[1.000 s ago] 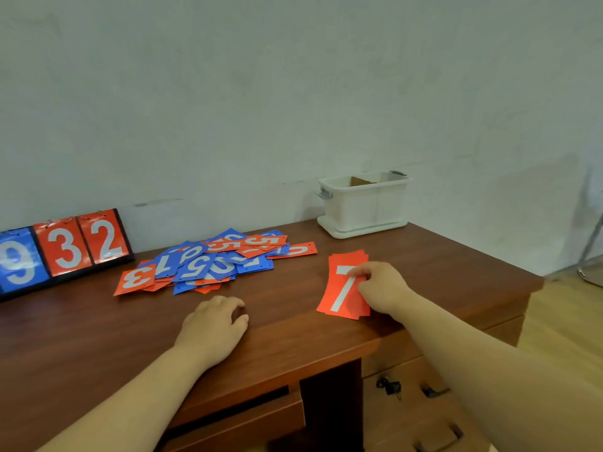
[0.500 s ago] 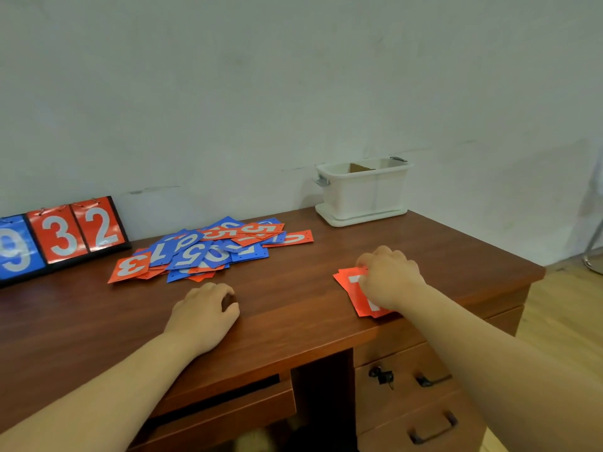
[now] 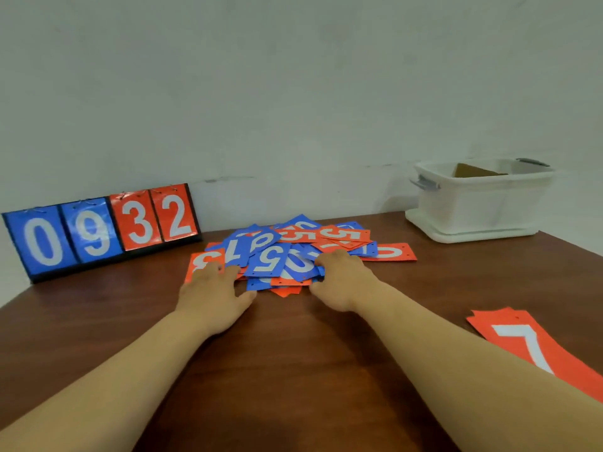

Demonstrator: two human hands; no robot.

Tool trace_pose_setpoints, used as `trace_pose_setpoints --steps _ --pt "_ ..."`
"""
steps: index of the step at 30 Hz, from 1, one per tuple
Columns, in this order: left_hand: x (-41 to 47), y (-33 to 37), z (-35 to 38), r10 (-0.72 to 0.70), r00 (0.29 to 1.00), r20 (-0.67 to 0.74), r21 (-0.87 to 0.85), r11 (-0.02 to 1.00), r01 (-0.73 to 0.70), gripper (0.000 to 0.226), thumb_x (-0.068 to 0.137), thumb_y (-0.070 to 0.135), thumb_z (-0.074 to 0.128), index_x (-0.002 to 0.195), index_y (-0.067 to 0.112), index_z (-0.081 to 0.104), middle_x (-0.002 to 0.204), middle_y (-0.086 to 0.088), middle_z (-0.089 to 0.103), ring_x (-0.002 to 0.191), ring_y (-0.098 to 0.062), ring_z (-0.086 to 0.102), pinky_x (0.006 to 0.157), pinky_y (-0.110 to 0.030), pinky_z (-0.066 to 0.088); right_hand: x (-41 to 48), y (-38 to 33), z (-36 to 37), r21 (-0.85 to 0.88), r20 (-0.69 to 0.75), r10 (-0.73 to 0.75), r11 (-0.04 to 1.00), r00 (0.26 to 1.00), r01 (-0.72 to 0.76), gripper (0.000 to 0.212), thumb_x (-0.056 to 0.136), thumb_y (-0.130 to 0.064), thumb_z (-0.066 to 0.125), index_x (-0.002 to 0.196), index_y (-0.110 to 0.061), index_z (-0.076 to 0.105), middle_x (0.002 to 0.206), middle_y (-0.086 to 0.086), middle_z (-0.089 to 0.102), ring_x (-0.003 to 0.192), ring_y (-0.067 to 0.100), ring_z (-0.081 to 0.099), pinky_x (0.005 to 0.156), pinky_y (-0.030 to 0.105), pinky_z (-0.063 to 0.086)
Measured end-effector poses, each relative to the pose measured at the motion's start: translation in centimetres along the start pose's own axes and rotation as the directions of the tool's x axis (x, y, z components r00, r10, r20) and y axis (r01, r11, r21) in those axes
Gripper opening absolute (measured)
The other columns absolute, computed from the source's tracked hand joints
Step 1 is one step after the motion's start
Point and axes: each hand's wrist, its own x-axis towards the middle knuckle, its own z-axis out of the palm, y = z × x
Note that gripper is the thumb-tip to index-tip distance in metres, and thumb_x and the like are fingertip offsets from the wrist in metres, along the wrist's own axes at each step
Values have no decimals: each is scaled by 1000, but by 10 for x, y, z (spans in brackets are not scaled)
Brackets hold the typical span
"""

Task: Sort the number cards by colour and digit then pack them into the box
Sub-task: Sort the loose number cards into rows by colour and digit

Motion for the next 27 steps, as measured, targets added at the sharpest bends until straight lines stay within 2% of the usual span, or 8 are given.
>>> trace_pose_setpoints --steps 3,7,10,14,17,19,23,27 --pt "16 -32 8 -82 995 52 18 997 81 83 84 84 34 155 41 25 163 -6 22 144 -34 29 111 -53 35 32 -25 19 -45 36 -50 998 998 52 69 90 -52 54 152 -28 35 156 7 32 139 35 34 112 51 36" --pt "26 -48 15 -109 972 210 -90 987 131 90 83 87 29 158 42 9 168 2 15 152 -33 14 120 -57 18 51 -55 40 -151 99 -173 971 980 187 67 95 -55 43 156 -36 24 167 -4 13 152 33 10 118 59 15" --pt "15 -48 4 -77 963 259 -109 988 109 93 82 86 36 158 42 6 167 3 18 152 -31 16 121 -56 13 50 -62 45 -133 137 -199 967 970 217 60 96 -54 38 153 -38 30 161 -6 30 151 27 16 119 58 11" --pt "-6 -53 -13 9 941 337 -73 997 17 83 81 84 44 153 44 31 162 2 30 145 -29 32 119 -50 26 37 -63 21 -161 132 -183 966 974 204 43 90 -61 48 124 -36 58 126 -7 61 125 20 51 114 52 26" --pt "-7 -48 -18 -7 988 152 -232 972 43 63 86 72 52 140 40 50 143 3 50 125 -22 51 106 -42 44 23 -61 9 -176 81 -151 971 985 163 40 88 -62 55 104 -27 66 112 -6 64 107 19 58 97 44 47" --pt "-9 -38 -14 -102 990 93 -218 969 120 69 86 76 48 144 39 43 142 -2 46 126 -26 49 104 -45 45 12 -55 16 -125 29 -90 988 996 93 45 86 -65 58 109 -26 65 114 -2 62 107 21 57 93 42 51" --pt "-12 -25 -1 -200 934 295 -44 974 223 79 86 84 30 155 48 18 161 -10 23 144 -37 25 114 -52 26 4 -44 36 -109 33 38 993 999 -34 73 79 -82 49 141 -44 45 145 2 41 136 32 36 104 49 41" --pt "-10 -26 -4 -134 948 289 -103 980 170 60 95 70 37 151 52 26 161 -5 27 142 -37 27 114 -50 28 3 -41 28 -91 103 -9 996 995 19 58 90 -70 49 143 -47 44 151 -3 44 139 30 35 108 48 38"
